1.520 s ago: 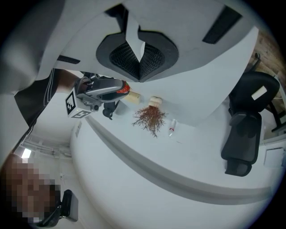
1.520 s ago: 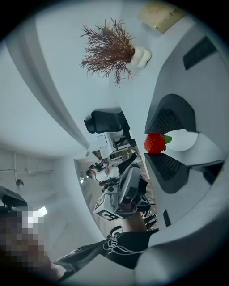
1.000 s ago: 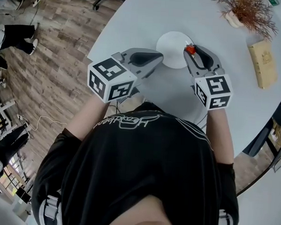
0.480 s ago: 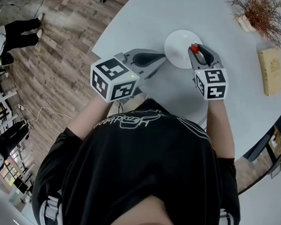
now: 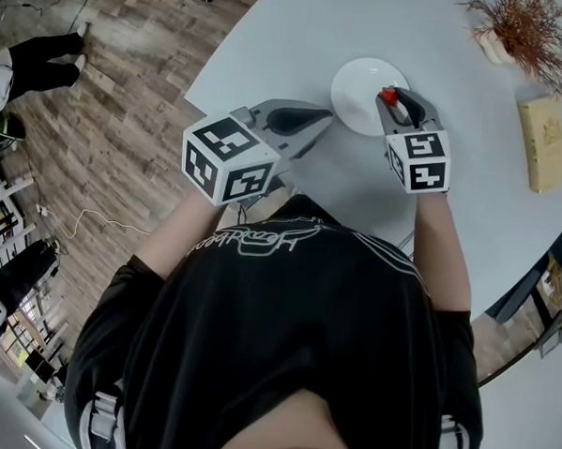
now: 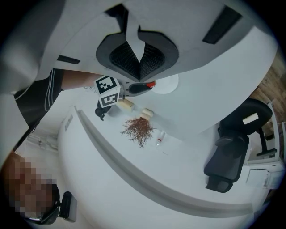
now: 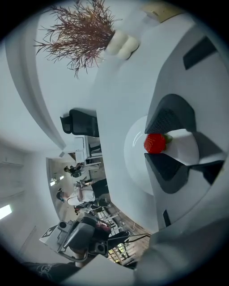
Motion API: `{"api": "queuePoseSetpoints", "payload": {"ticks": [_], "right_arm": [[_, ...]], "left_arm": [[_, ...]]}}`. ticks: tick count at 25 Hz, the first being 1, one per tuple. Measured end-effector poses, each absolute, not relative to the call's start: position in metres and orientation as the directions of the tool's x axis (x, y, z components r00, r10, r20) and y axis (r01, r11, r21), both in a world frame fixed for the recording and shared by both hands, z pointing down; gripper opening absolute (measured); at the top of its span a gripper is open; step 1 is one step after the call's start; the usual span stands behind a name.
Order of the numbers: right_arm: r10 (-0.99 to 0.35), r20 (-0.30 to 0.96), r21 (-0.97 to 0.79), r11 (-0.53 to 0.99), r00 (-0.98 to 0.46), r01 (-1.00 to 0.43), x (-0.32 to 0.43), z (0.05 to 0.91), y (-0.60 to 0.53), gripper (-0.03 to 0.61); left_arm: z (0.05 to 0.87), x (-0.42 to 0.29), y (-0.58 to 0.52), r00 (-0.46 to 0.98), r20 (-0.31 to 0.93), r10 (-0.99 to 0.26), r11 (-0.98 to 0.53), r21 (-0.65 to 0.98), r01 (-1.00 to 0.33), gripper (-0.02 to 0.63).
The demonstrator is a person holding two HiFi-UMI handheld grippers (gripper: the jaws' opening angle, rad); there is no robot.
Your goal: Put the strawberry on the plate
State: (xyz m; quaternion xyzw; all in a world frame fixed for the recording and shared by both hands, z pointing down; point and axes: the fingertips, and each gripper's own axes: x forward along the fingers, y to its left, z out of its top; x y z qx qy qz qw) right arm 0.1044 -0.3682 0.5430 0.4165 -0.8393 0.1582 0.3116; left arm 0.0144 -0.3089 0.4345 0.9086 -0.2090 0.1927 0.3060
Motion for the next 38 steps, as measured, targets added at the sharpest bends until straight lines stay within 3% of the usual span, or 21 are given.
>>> {"api": "queuePoseSetpoints", "payload": {"ticks": [16, 22, 30, 38], "right_arm": [[-0.576, 0.681, -0.029, 0.596, -0.452, -0.803, 0.103, 0.550, -0.367, 0.131], [-0.590, 0.672, 0.003, 0.607, -0.448, -0.795, 0.098, 0.548, -0.365, 0.184], [-0.702, 0.572, 0.075, 0.560, -0.424, -0.825, 0.099, 0.500, -0.355, 0.186], [-0.823, 0.340, 0.072, 0.505, -0.454, -0.860, 0.077, 0.387, -0.294, 0.186]], "left_arm": [[0.428, 0.001, -0.299, 0.835, 0.477, -0.276, -0.719, 0.474, -0.508, 0.006], [0.426, -0.006, -0.294, 0.832, 0.474, -0.287, -0.718, 0.469, -0.515, 0.006], [0.411, -0.017, -0.279, 0.843, 0.440, -0.310, -0.728, 0.460, -0.508, 0.006], [0.377, -0.024, -0.248, 0.875, 0.369, -0.314, -0.773, 0.435, -0.462, 0.006]]}}
